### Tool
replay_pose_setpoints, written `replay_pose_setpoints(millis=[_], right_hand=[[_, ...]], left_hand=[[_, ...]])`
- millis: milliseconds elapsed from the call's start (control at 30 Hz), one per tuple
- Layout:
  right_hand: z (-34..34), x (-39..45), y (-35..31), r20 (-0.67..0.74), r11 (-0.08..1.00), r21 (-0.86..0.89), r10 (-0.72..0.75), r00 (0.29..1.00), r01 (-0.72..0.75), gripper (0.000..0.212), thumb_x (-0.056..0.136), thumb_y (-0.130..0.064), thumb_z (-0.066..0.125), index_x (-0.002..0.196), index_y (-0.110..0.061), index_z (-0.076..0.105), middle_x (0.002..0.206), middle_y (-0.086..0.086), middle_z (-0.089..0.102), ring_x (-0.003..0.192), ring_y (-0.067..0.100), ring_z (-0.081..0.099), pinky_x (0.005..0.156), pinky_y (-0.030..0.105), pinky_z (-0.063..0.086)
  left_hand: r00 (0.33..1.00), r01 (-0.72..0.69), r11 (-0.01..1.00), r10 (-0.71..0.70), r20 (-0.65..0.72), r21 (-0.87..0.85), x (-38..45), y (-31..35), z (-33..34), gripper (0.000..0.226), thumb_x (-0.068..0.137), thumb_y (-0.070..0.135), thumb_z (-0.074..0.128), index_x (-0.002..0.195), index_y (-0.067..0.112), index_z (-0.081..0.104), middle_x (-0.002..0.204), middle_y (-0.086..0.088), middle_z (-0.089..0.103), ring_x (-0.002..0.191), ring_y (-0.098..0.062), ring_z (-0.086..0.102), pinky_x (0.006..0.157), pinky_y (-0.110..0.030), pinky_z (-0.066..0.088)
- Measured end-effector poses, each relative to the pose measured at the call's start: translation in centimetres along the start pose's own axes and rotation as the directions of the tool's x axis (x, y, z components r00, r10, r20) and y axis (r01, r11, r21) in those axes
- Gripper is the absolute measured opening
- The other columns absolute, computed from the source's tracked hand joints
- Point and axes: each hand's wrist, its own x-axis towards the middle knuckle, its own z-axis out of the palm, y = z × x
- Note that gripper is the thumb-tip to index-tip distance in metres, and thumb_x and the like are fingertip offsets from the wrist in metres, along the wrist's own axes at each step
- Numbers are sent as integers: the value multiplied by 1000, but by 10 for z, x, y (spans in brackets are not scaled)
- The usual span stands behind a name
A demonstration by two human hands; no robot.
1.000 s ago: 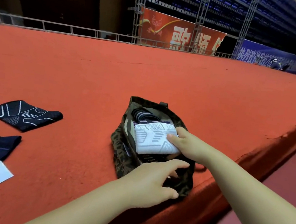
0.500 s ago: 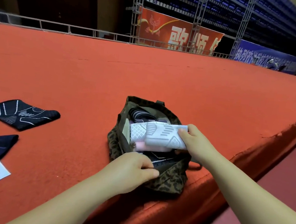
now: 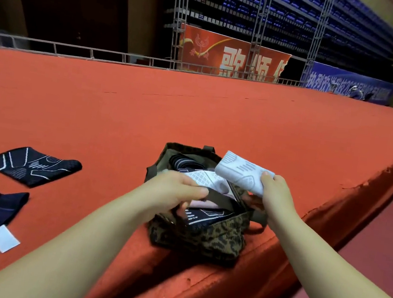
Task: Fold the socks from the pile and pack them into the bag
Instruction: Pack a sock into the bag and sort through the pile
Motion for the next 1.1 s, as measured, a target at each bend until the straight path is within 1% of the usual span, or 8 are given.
replay_pose_setpoints(millis=[133,300,433,567,733,933,1000,1100], right_hand=[[-8,-10,-4,21,993,106,41,999,-43,20,98,-21,38,85,-13,50,70,8,54,48,22,52,48,26,45],[-18,-23,-3,43,960,272,55,998,-65,22,98,-19,42,78,-16,49,60,3,46,36,12,41,39,22,36],[-11,-31,3,283,995,83,29,959,-54,21,98,-20,44,86,-13,60,69,4,56,59,18,51,55,30,43],[-15,-24,0,220,997,61,31,975,-45,23,96,-14,45,82,-12,64,73,4,61,67,19,56,65,37,54],[-17,-31,10,435,991,-63,-81,897,120,23,96,-10,48,87,-8,70,54,-9,57,46,6,46,44,17,34],[22,-25,32,105,965,-228,-109,988,131,21,78,-36,58,73,-18,49,66,-8,51,60,11,46,55,29,32],[25,-25,31,108,951,-269,-129,986,154,20,84,-37,56,87,-17,50,79,-5,57,72,14,53,60,29,35],[27,-24,33,216,860,-455,-147,965,233,24,89,-42,50,96,-19,48,84,-3,57,82,20,55,66,34,39]], left_hand=[[953,-128,923,13,-302,-364,22,8,-7,21,96,21,52,77,13,56,49,4,51,48,-15,47,60,-31,48],[948,-56,792,-148,-281,-608,34,13,-24,11,92,19,59,85,11,60,56,4,64,45,-6,56,60,-26,49],[975,106,956,-154,-162,-272,36,16,-34,20,87,29,65,82,10,64,45,7,43,39,-7,41,60,-25,45],[986,76,996,-82,-145,-49,44,23,-30,14,93,20,58,88,9,65,53,1,49,39,-8,41,49,-21,45],[999,44,998,-44,4,-34,69,44,-11,17,92,16,59,108,19,62,94,-5,70,56,-9,57,51,-19,46],[982,139,974,-159,102,179,105,53,21,25,83,26,71,73,8,58,56,-2,49,43,-12,34,45,-20,29],[998,50,975,-55,18,217,107,47,22,15,86,20,68,90,5,64,63,-4,53,39,-10,39,41,-17,32],[984,-109,991,119,-133,77,105,32,18,40,90,10,61,129,10,53,78,-8,62,45,4,57,38,-13,33]])
